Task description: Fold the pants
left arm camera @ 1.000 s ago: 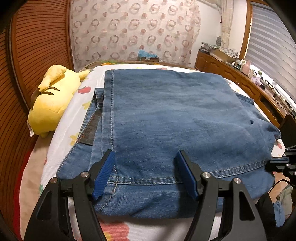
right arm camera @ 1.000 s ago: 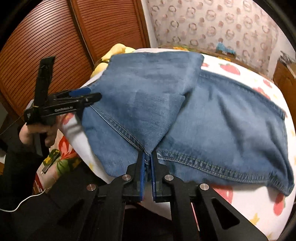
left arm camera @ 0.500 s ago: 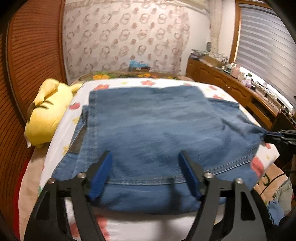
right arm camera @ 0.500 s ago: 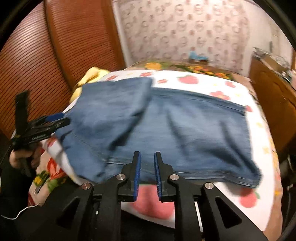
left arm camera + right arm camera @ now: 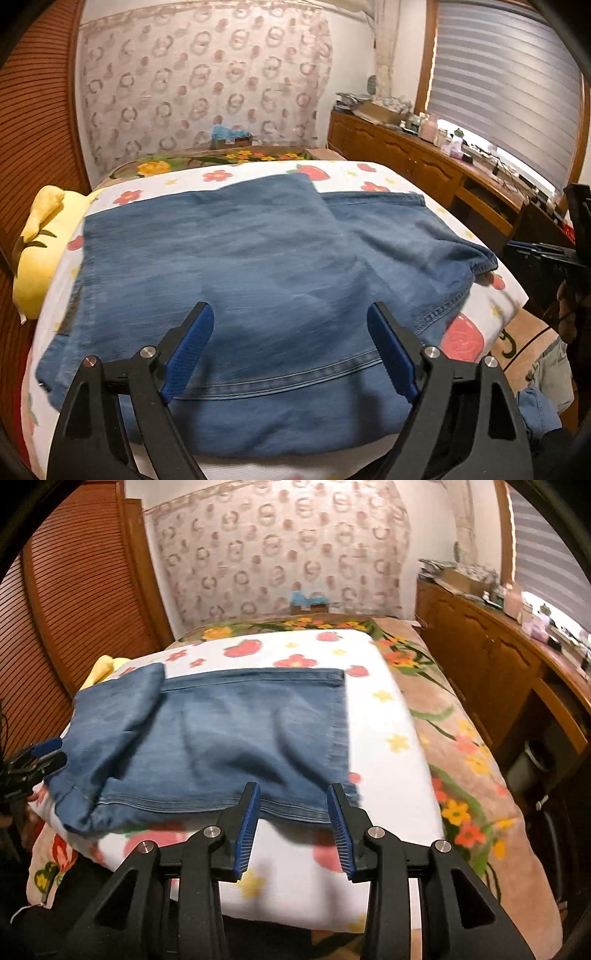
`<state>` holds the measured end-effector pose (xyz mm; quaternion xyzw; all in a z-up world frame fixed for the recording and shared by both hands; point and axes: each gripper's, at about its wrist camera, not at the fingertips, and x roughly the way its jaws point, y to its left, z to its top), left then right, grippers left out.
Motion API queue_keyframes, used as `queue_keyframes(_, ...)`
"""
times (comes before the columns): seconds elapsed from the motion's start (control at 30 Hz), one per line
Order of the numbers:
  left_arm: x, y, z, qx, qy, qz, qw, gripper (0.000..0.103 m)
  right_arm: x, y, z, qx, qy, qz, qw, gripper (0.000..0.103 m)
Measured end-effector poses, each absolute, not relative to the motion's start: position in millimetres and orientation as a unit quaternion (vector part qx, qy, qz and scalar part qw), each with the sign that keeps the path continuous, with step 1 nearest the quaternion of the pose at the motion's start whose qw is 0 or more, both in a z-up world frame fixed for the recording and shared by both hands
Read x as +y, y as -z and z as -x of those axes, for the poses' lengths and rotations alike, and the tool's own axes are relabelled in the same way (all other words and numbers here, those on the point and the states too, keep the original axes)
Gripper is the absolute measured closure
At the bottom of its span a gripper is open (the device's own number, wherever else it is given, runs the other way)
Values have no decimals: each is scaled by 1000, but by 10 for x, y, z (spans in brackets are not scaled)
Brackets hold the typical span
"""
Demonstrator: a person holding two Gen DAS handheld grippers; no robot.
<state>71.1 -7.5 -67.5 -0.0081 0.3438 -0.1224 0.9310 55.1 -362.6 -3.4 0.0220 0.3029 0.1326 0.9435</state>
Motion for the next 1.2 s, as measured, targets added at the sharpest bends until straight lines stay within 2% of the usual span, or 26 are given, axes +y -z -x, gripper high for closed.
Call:
queue_keyframes(0.37,-413,695,-732,357,139,-16,924,18,-3777,191,-951,320,-120,-54,938,64)
queue_keyframes(0.87,-421,704,-655,357,131,-17,925,18,-3768,338,-1126,332,-124,-45,934,64)
queue_keyframes(0.97,-379,694,-652,357,129,-14,925,18,-3755,336,-1128,332,-136,-45,932,85)
queue_keyframes(1.2,-277,644,-616,351,123,-11,928,18,-3698,-3,-1010,284,-169,-48,943,88)
